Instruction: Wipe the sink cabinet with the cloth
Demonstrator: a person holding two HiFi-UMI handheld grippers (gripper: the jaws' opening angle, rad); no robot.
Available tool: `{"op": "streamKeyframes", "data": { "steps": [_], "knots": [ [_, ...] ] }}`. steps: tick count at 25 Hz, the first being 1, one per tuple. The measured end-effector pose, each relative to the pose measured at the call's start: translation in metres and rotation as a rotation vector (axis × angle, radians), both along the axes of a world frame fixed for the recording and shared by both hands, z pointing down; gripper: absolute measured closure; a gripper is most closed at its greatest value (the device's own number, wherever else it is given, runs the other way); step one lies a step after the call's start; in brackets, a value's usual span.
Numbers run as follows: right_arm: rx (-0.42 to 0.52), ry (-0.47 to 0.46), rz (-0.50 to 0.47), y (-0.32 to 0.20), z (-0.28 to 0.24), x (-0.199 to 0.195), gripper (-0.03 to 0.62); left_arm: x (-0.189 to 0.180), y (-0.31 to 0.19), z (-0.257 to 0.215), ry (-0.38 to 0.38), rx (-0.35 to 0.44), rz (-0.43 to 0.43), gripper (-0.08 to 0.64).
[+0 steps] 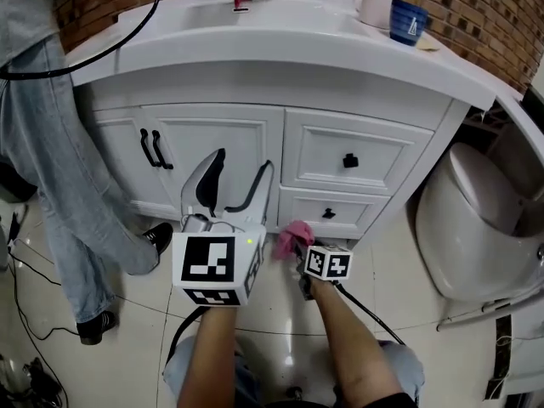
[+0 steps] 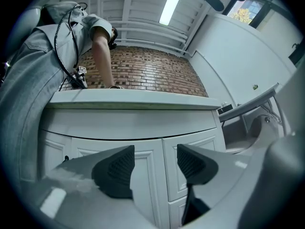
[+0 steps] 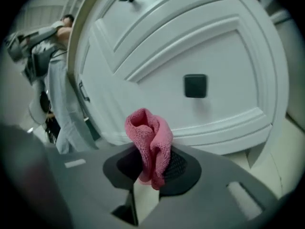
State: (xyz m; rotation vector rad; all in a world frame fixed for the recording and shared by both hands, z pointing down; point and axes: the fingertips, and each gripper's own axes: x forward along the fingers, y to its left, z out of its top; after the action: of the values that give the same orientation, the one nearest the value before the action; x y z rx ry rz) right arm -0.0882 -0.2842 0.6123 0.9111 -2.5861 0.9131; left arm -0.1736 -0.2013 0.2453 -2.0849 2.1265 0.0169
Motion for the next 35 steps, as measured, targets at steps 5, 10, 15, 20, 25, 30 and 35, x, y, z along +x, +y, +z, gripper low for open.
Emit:
{"op": "streamKeyframes", "data": {
  "steps": [5,10,15,20,25,30,35],
  "knots": [
    [0.16,0.049,-0.145,-0.004,-0.018,-0.038,0.522,-0.001,-0.007,0.005,-0.002,-0.011,-0.005,0.278],
    [0.111,0.117,0.147,-0.049,-0.004,0.035,0.522,0.006,-0.018,0.009,-0.002,-0.022,0.009,0.276],
    [0.123,0.277,0.497,-0.091,-0.003,0.181,0.522,0.011,-0.023,0.01,0.002,-0.024,0.021,0.275],
    [0.123,0.309,0.499,-0.11,-0.008,0.233,0.522,0.014,-0.025,0.013,-0.008,-0.033,0.019,0.275],
    [0.102,0.286,0.263,-0.079,0.011,0.14,0.522,0.015,-0.025,0.018,-0.021,-0.048,0.012,0.272],
    [0.177,0.252,-0.141,-0.027,0.017,-0.003,0.522,0.023,-0.028,0.02,-0.017,-0.056,0.022,0.272],
    [0.18,0.216,-0.243,-0.003,0.028,-0.07,0.522,0.024,-0.027,0.02,-0.013,-0.058,0.026,0.272]
  ]
}}
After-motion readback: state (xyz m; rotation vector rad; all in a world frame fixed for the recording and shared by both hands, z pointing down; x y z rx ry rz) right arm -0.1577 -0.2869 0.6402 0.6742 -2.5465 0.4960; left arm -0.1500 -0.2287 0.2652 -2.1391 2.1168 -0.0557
